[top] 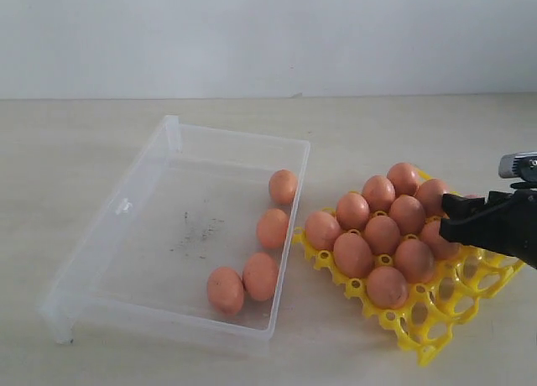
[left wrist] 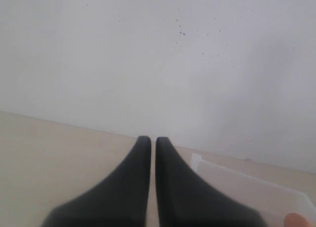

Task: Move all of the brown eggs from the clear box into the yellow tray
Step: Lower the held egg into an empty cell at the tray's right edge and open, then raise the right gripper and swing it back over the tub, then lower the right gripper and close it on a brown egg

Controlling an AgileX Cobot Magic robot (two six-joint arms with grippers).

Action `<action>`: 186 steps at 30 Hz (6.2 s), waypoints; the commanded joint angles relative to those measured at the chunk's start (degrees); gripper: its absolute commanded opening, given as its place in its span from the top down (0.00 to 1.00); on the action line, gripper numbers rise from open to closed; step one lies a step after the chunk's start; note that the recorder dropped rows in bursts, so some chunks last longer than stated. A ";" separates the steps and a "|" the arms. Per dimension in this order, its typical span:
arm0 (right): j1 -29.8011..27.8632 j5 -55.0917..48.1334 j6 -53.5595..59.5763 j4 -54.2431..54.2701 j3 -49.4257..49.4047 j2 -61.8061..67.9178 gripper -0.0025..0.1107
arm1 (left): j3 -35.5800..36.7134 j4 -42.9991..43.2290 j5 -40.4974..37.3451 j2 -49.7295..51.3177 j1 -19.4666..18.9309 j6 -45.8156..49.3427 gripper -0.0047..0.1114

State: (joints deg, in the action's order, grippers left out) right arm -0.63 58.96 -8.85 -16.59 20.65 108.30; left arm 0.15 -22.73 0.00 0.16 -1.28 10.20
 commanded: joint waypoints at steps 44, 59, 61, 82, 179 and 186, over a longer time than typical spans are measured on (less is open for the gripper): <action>-0.02 -31.78 -26.74 -19.60 0.09 -23.58 0.97 | -0.15 -0.19 0.00 -0.16 0.43 0.43 0.93; -0.02 -31.37 -21.68 -14.73 0.09 -23.58 0.97 | -0.15 -0.19 0.00 -0.16 0.43 0.43 0.93; -0.02 -31.37 -21.68 -14.73 0.09 -23.58 0.97 | -0.15 -0.19 0.00 -0.16 0.43 0.43 0.93; 1.25 -30.16 -23.37 -19.48 0.66 -18.37 0.97 | -0.15 -0.19 0.00 -0.16 0.43 0.43 0.93; 48.13 -104.34 17.42 27.84 70.02 17.63 0.98 | -0.15 -0.19 0.00 -0.16 0.43 0.43 0.93; 48.78 -57.29 9.43 27.97 59.18 15.10 0.98 | -0.15 -0.19 0.00 -0.16 0.43 0.43 0.93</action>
State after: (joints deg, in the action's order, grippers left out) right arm 47.51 -15.46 3.16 11.75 84.35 125.31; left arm 0.15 -22.73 0.00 0.16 -1.28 10.20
